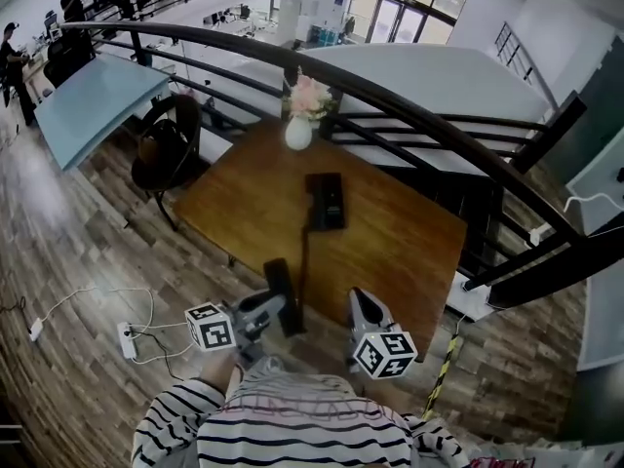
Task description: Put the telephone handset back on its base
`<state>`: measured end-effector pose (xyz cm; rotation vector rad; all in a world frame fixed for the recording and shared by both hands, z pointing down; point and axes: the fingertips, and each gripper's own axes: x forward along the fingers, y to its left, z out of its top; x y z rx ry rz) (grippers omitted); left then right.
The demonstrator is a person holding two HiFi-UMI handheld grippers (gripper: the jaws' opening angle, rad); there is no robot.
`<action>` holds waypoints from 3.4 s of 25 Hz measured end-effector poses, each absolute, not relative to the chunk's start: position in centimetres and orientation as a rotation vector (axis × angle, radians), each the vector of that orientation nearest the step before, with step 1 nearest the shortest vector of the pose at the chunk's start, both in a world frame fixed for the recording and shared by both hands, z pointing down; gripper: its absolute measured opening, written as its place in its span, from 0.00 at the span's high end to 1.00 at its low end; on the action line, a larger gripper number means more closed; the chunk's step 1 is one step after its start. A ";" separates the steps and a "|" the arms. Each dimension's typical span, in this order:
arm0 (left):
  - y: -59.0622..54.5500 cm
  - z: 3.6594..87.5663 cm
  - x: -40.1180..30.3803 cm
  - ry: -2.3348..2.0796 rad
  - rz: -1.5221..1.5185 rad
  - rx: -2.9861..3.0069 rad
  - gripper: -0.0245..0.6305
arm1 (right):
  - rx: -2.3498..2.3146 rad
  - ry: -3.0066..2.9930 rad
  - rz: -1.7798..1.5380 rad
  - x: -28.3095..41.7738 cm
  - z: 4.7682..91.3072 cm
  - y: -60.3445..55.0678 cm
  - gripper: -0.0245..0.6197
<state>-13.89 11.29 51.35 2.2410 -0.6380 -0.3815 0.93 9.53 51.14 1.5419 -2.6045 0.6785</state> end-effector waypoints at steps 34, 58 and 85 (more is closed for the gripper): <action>-9.5 55.4 -2.8 -0.780 -0.344 2.153 0.85 | 1.307 -2.633 0.717 12.5 54.3 -8.3 0.96; -24.0 61.6 -6.0 -0.546 -0.194 2.086 0.85 | 1.579 -2.412 0.855 8.8 56.6 -13.6 0.96; -31.2 70.0 -6.5 -0.519 -0.180 1.968 0.85 | 1.658 -2.306 0.908 8.6 58.8 -19.5 0.96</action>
